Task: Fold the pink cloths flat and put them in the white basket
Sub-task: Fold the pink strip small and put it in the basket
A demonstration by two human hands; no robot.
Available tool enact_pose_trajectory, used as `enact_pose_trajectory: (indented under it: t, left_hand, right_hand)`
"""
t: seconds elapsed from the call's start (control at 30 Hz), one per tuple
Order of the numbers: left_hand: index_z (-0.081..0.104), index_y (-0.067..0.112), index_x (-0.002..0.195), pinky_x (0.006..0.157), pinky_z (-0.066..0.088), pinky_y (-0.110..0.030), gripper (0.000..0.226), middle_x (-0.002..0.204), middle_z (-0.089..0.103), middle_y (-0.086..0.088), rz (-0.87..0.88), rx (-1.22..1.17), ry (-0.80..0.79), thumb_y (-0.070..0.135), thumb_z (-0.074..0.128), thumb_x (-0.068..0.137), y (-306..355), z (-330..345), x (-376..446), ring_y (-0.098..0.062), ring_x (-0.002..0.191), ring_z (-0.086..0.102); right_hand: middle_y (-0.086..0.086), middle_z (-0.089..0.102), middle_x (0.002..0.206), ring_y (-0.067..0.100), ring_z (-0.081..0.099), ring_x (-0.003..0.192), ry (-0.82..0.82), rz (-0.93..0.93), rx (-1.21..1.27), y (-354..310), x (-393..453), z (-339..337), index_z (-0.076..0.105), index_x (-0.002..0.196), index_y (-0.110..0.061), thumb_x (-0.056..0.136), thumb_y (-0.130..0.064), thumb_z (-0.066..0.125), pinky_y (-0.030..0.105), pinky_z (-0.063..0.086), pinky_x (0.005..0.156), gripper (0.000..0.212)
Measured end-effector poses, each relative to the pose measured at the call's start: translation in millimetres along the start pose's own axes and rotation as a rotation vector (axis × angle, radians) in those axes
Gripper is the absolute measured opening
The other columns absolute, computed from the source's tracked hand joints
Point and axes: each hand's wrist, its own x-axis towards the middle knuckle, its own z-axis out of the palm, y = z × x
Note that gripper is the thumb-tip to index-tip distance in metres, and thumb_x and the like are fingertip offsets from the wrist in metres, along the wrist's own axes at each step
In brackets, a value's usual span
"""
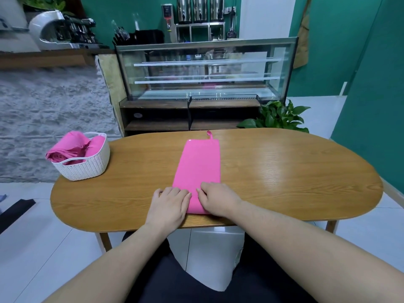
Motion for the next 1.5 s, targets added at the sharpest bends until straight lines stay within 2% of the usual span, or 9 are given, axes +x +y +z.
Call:
enact_pose_trajectory:
  t: [0.2, 0.43, 0.63, 0.8, 0.97, 1.1, 1.27, 1.37, 1.5]
  left_hand:
    - [0.062, 0.020, 0.077, 0.061, 0.043, -0.038, 0.046, 0.070, 0.064, -0.003, -0.099, -0.075, -0.155, 0.037, 0.024, 0.097, 4, -7, 11, -0.032, 0.071, 0.058]
    - [0.062, 0.018, 0.090, 0.082, 0.044, -0.039, 0.046, 0.098, 0.070, -0.006, -0.207, -0.159, -0.311, 0.038, 0.024, 0.105, 9, -17, 26, -0.033, 0.097, 0.057]
    - [0.063, 0.025, 0.105, 0.079, 0.045, -0.042, 0.041, 0.106, 0.060, 0.000, -0.120, -0.149, -0.265, 0.041, 0.025, 0.104, 0, -13, 22, -0.029, 0.097, 0.057]
    - [0.063, 0.026, 0.102, 0.074, 0.047, -0.039, 0.039, 0.090, 0.059, 0.006, -0.013, -0.157, -0.142, 0.039, 0.027, 0.102, -3, -2, 2, -0.022, 0.085, 0.058]
    - [0.063, 0.024, 0.089, 0.055, 0.044, -0.035, 0.037, 0.079, 0.058, 0.005, -0.077, -0.146, -0.151, 0.038, 0.030, 0.097, 2, -7, 6, -0.025, 0.075, 0.057]
    - [0.054, 0.024, 0.088, 0.066, 0.041, -0.035, 0.038, 0.089, 0.055, 0.005, -0.206, -0.219, -0.257, 0.042, 0.023, 0.101, 10, -13, 16, -0.022, 0.090, 0.047]
    - [0.030, 0.025, 0.067, 0.082, 0.046, -0.045, 0.042, 0.076, 0.055, -0.003, -0.264, -0.371, -0.393, 0.048, 0.002, 0.088, 3, -8, 32, -0.030, 0.077, 0.048]
    - [0.048, 0.021, 0.077, 0.082, 0.043, -0.040, 0.045, 0.092, 0.064, -0.004, -0.262, -0.330, -0.404, 0.043, 0.016, 0.099, 6, -17, 30, -0.029, 0.092, 0.053]
    - [0.056, 0.029, 0.118, 0.089, 0.044, -0.044, 0.036, 0.123, 0.051, 0.008, -0.191, -0.293, -0.368, 0.042, 0.025, 0.105, 5, -16, 21, -0.019, 0.116, 0.044]
  right_hand:
    - [0.017, 0.066, 0.099, 0.035, 0.059, 0.092, -0.025, 0.047, 0.038, -5, 2, -7, 0.060, 0.091, -0.008, 0.104, -0.033, 0.036, 0.037, 0.043, 0.077, 0.037]
    - [0.005, 0.054, 0.073, 0.027, 0.051, 0.068, 0.308, -0.116, -0.214, 6, -14, 23, 0.055, 0.079, -0.015, 0.098, -0.033, 0.042, 0.040, 0.045, 0.063, 0.029]
    - [0.014, 0.062, 0.082, 0.037, 0.059, 0.078, 0.182, -0.013, -0.034, -2, -5, 14, 0.054, 0.088, -0.012, 0.099, -0.043, 0.027, 0.043, 0.047, 0.069, 0.043]
    - [0.020, 0.067, 0.103, 0.040, 0.062, 0.095, -0.036, 0.109, 0.044, -7, 2, 7, 0.054, 0.105, -0.011, 0.105, -0.035, 0.030, 0.043, 0.046, 0.082, 0.034]
    - [0.019, 0.067, 0.105, 0.038, 0.061, 0.098, -0.034, 0.117, 0.020, -10, -2, 5, 0.058, 0.105, -0.009, 0.105, -0.034, 0.030, 0.041, 0.044, 0.083, 0.038]
    - [0.012, 0.063, 0.096, 0.033, 0.055, 0.093, 0.122, -0.046, -0.022, -7, -11, 12, 0.064, 0.097, -0.009, 0.097, -0.041, 0.022, 0.047, 0.046, 0.087, 0.053]
    - [0.006, 0.057, 0.088, 0.027, 0.052, 0.081, 0.213, -0.127, 0.030, 5, -21, 20, 0.056, 0.091, -0.013, 0.097, -0.038, 0.041, 0.043, 0.046, 0.075, 0.031]
    - [0.009, 0.053, 0.080, 0.031, 0.051, 0.075, 0.263, -0.109, 0.035, 0, -14, 19, 0.052, 0.082, -0.013, 0.098, -0.041, 0.040, 0.046, 0.047, 0.069, 0.034]
    - [0.012, 0.054, 0.077, 0.035, 0.054, 0.075, 0.214, -0.083, 0.067, -2, -10, 17, 0.051, 0.081, -0.013, 0.098, -0.043, 0.032, 0.049, 0.048, 0.071, 0.039]
